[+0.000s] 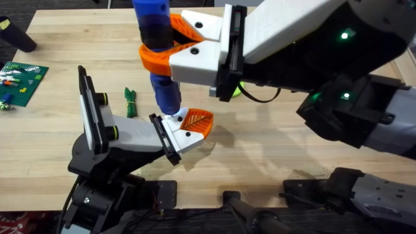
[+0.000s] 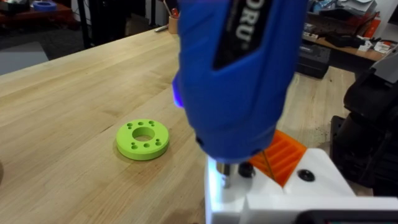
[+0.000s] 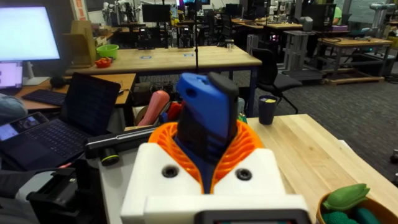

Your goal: Pick up the gripper from the table and insert it into the empty holder that is missing its gripper. Then pick up a screw, insert it into the mounting hole, and use the screwdriver to tighten it. Finally, clean up the table by picking up the vegetable and placing it into the bucket.

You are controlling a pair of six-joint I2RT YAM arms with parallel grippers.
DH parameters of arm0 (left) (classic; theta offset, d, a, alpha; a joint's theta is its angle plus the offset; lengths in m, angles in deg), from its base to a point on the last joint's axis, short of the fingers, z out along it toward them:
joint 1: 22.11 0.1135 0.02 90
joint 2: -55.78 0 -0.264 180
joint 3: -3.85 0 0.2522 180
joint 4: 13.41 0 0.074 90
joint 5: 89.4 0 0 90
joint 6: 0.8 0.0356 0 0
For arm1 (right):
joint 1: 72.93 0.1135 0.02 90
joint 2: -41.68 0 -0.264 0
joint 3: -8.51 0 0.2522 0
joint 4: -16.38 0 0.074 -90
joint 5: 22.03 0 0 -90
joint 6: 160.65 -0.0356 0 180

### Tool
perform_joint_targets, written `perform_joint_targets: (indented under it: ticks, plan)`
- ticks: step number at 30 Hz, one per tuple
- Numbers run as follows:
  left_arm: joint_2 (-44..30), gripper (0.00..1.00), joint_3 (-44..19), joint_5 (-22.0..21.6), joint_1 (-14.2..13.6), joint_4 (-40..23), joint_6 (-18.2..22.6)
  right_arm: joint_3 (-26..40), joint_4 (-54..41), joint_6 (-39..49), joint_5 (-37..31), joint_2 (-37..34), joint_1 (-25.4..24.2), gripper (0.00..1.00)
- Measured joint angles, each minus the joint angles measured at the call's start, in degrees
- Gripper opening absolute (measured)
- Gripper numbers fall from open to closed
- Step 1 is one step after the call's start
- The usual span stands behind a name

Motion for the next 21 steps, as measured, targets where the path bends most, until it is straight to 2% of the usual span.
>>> perform_joint_targets:
  ticks: [21]
  plan:
    - [0.0, 0.013, 0.0, 0.03, 0.0, 0.06, -0.99, 0.0, -0.39, 0.01, -0.92, 0.0, -0.13, 0.05]
